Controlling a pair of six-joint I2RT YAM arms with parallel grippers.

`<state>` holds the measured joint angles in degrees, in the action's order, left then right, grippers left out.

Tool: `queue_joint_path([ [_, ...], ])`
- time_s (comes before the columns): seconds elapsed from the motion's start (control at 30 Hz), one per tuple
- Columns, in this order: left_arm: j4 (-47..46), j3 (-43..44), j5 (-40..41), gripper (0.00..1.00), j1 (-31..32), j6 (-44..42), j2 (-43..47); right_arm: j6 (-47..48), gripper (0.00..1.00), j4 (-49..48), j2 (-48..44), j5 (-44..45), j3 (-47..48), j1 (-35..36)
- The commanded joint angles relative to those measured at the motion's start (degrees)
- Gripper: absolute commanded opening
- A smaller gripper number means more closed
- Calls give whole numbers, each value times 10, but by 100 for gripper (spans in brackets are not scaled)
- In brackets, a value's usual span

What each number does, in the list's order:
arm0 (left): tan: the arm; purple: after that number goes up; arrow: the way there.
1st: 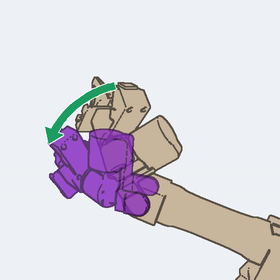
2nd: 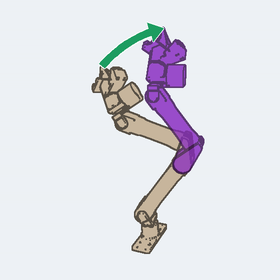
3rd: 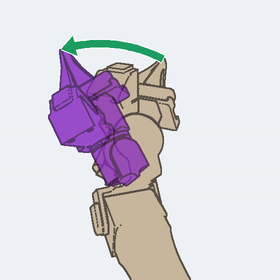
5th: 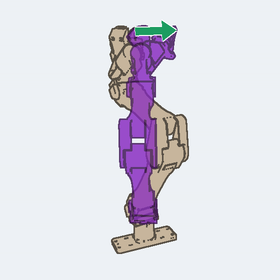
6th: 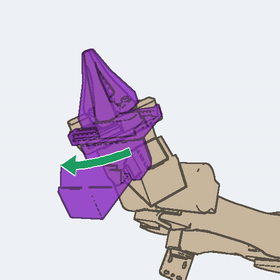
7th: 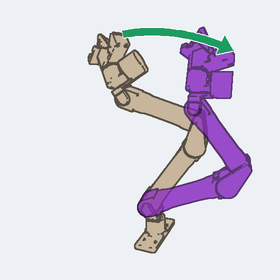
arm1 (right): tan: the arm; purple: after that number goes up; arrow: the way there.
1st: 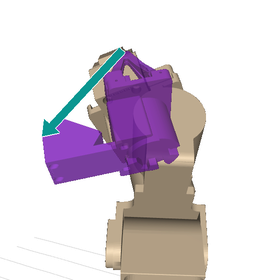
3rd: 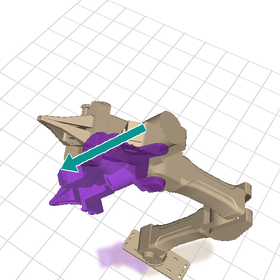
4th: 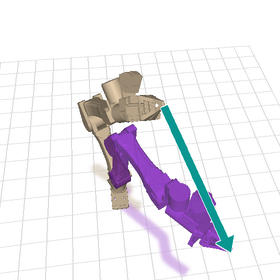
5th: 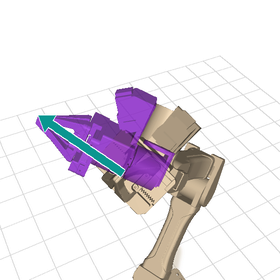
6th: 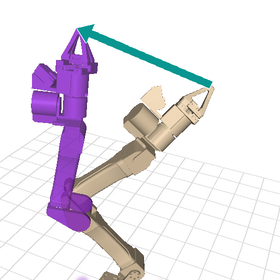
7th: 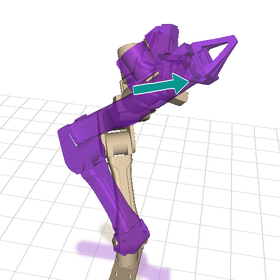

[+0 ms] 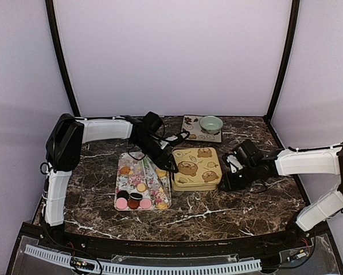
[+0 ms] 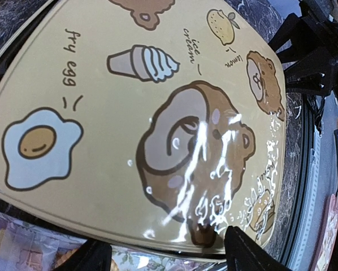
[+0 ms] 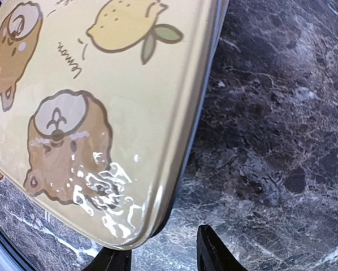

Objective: Pack the cookies
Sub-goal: Move the box lid to the packing box.

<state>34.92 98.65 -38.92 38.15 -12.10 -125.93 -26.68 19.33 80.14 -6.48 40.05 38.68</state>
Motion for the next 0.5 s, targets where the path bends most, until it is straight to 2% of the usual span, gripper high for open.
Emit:
queue_joint_path([
  [0.0,26,27,-41,71,0,-18,1,23,40,-36,15,11,38,10],
  [0.17,42,46,-100,75,-17,-16,1,26,40,-47,34,8,52,10],
  [0.47,35,42,-92,76,-20,-17,0,37,40,-53,61,-25,71,39],
])
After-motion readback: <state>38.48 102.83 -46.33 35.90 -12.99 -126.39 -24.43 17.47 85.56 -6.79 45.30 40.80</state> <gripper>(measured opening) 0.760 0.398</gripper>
